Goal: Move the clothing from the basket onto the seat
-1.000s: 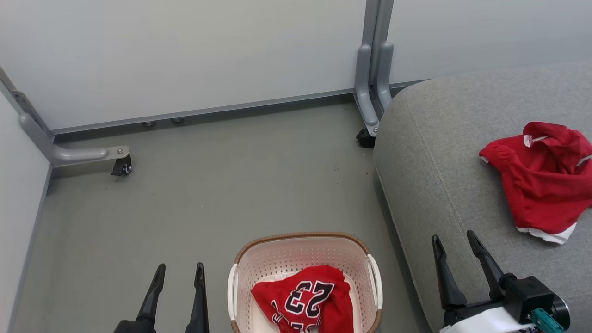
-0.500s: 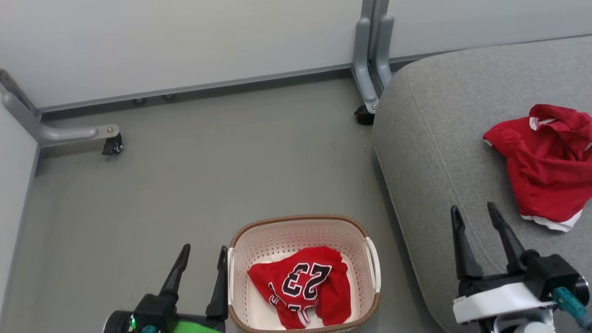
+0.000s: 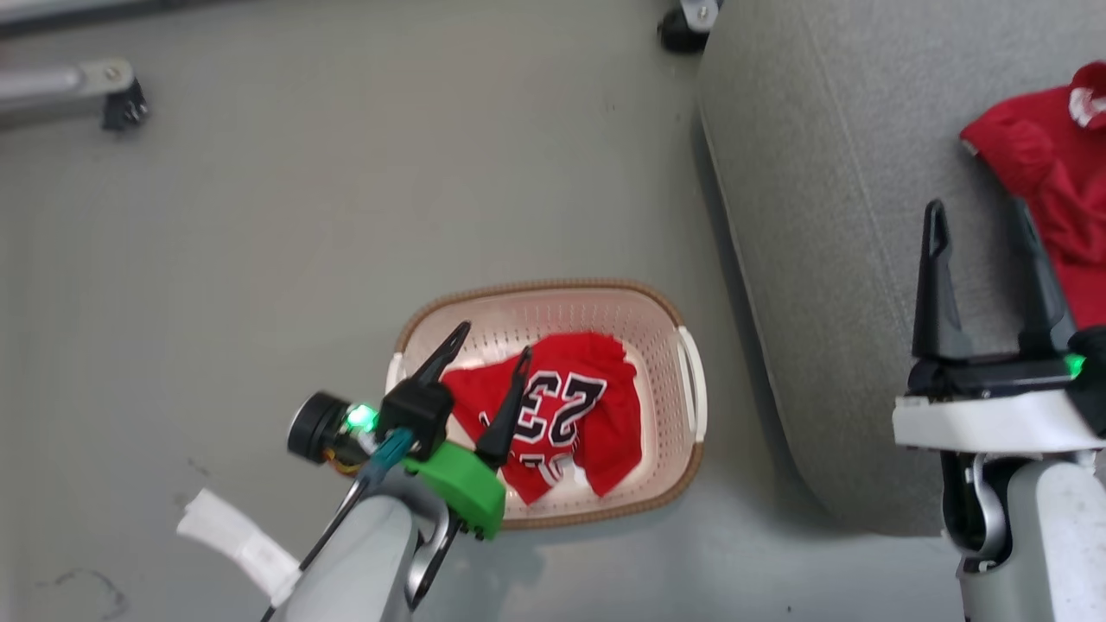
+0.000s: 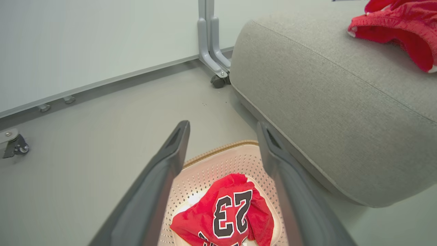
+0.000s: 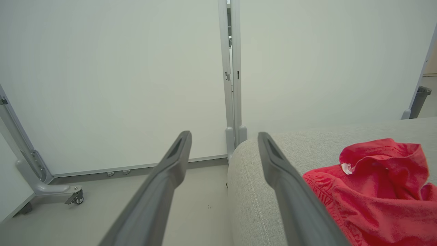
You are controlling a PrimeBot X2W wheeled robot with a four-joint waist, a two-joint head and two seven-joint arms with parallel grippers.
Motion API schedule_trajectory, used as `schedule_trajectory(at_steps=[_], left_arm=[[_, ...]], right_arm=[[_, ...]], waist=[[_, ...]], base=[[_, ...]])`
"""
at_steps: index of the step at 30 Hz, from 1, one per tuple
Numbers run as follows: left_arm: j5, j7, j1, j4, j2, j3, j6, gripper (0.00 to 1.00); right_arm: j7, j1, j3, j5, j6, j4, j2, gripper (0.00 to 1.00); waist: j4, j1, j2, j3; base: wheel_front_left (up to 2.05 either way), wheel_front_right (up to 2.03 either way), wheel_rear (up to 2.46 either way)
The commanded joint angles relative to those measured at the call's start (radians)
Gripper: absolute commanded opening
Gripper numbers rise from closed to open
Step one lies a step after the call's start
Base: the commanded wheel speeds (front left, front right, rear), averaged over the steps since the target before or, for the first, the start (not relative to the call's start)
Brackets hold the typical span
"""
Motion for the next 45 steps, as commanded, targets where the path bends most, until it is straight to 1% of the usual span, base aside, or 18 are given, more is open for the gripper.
schedule_trajectory(at_steps=[1,7,13,17,21,27,35,39,44,45], left_arm=[[0.009,0.000,-0.057,0.024,0.005,-0.026,-0.004,1.00],[-0.024,0.000,-0.227,0.171,0.006,-0.167,-0.004,1.00],[-0.058,0.000,-0.368,0.330,0.008,-0.307,-0.004,1.00],[-0.104,0.001,-0.441,0.444,0.009,-0.367,-0.004,1.00],[-0.118,0.001,-0.525,0.557,0.006,-0.423,-0.004,1.00],[-0.135,0.004,-0.612,0.649,0.006,-0.470,-0.004,1.00],[-0.157,0.036,-0.688,0.713,0.006,-0.507,-0.004,1.00],[-0.144,0.047,-0.723,0.742,0.005,-0.522,0.020,1.00],[-0.125,0.037,-0.747,0.760,0.006,-0.541,0.068,1.00],[-0.123,0.034,-0.749,0.762,0.006,-0.544,0.070,1.00]], right_arm=[[-0.003,-0.033,-0.006,-0.005,0.000,-0.012,-0.002,1.00],[-0.003,-0.100,-0.032,-0.011,0.000,-0.058,-0.001,1.00],[-0.003,-0.145,-0.040,-0.003,0.000,-0.103,-0.001,1.00],[-0.003,-0.172,-0.035,0.004,0.000,-0.127,-0.001,1.00],[-0.003,-0.209,-0.018,0.023,0.000,-0.151,-0.001,1.00],[-0.003,-0.241,-0.008,0.037,0.000,-0.201,-0.001,1.00],[-0.003,-0.251,-0.007,0.041,0.000,-0.228,-0.001,1.00],[-0.003,-0.263,-0.001,0.051,0.000,-0.247,-0.001,1.00],[-0.003,-0.276,0.005,0.047,0.000,-0.265,-0.001,1.00],[-0.003,-0.277,0.005,0.046,0.000,-0.267,-0.001,1.00]], waist=[[-0.041,-0.0001,0.0000,0.194],[-0.067,-0.0001,0.0000,0.318],[-0.092,-0.0001,0.0000,0.417],[-0.108,-0.0001,0.0000,0.475],[-0.138,-0.0001,0.0000,0.534],[-0.160,-0.0001,0.0000,0.612],[-0.169,-0.0001,0.0000,0.686],[-0.173,-0.0001,0.0000,0.712],[-0.172,-0.0001,0.0000,0.729],[-0.172,-0.0001,0.0000,0.732]], base=[[0.00,0.00,0.00],[0.00,0.00,0.00],[0.00,0.00,0.00],[0.00,0.00,0.00],[0.00,0.00,0.00],[0.00,0.00,0.00],[0.00,0.00,0.00],[0.00,0.00,0.00],[0.00,0.00,0.00],[0.00,0.00,0.00]])
